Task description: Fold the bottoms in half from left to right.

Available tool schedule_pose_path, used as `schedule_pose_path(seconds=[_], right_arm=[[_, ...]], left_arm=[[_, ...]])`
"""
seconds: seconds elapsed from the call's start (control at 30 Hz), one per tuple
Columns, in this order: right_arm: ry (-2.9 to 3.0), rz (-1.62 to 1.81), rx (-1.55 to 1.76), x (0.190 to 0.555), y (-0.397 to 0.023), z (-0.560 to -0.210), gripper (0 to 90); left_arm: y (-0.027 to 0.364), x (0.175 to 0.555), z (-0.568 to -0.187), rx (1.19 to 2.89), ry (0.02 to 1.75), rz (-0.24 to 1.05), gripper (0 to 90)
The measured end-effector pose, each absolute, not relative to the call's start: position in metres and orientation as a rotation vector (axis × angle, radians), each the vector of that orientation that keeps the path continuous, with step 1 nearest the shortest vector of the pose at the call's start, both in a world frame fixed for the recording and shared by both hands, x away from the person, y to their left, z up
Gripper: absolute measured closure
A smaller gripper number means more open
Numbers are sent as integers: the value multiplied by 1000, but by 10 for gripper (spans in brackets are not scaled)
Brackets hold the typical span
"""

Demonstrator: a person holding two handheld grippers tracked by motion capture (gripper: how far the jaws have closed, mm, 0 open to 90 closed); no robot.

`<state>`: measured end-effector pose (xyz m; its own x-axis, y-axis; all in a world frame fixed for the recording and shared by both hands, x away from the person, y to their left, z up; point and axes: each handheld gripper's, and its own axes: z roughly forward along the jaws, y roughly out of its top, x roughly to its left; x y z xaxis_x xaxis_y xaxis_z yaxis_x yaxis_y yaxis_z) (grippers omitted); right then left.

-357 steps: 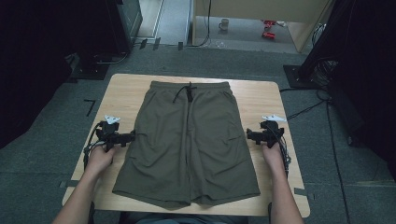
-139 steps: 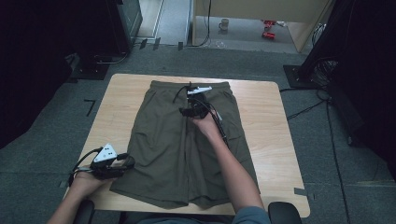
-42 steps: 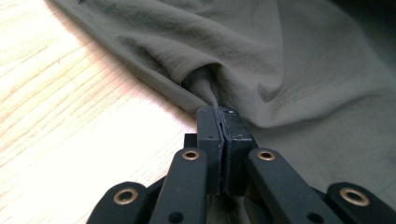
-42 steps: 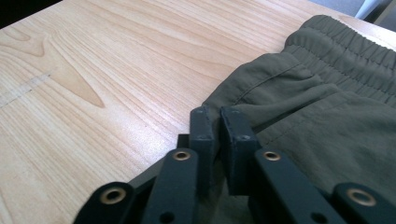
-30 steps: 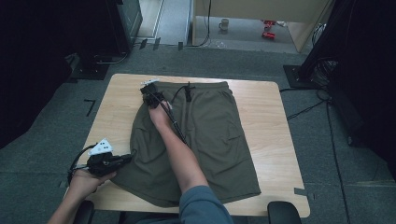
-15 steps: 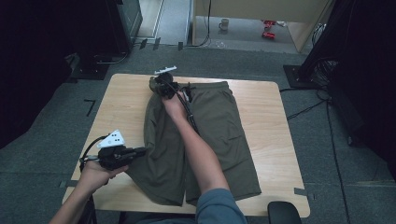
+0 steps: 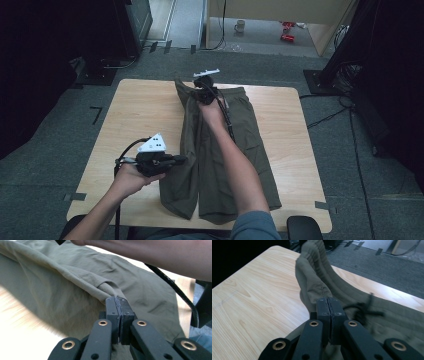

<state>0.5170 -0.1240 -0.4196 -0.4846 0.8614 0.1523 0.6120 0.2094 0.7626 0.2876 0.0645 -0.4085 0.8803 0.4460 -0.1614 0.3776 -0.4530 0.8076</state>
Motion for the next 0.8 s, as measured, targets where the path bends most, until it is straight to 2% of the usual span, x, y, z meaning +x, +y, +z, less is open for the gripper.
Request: schedule_pose_path(seconds=[0.53, 0.8], right_arm=[[2087, 1167, 1479, 504, -220, -406, 890], [2050, 1087, 1505, 498, -268, -399, 889]], left_arm=[[-14, 292, -391, 2123, 434, 61, 898], [-62, 295, -389, 2074, 392, 38, 897]])
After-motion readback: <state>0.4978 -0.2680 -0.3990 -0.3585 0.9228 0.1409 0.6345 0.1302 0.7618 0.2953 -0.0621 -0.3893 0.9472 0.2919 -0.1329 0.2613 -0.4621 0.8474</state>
